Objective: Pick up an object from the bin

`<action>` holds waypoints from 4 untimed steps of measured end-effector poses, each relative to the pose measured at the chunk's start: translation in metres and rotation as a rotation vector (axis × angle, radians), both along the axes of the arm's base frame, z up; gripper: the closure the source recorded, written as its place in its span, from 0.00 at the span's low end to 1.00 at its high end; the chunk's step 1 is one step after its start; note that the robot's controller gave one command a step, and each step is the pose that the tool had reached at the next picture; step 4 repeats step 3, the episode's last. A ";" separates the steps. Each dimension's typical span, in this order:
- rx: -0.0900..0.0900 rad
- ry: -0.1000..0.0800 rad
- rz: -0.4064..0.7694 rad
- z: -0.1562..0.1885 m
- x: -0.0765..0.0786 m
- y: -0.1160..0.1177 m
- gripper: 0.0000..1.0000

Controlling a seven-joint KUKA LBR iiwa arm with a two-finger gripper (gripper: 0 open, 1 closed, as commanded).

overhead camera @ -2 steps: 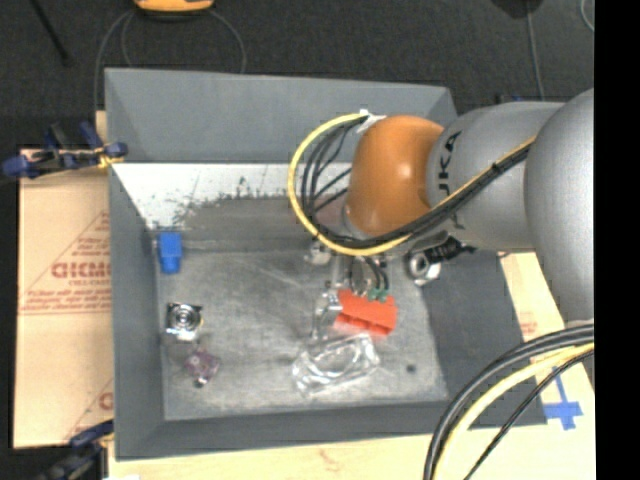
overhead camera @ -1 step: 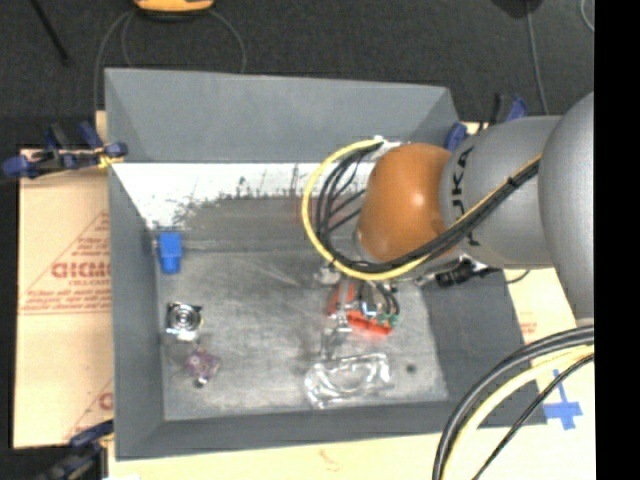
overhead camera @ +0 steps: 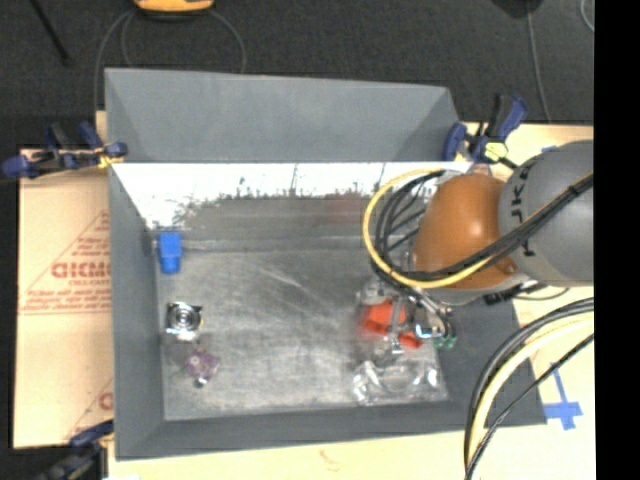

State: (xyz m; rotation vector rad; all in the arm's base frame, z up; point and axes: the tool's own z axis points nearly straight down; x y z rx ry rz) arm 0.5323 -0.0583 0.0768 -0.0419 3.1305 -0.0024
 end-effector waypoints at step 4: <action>-0.006 -0.001 0.235 0.184 0.033 -0.071 1.00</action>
Offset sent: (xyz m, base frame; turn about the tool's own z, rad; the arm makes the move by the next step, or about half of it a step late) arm 0.0208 -0.0636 -0.0068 -0.0882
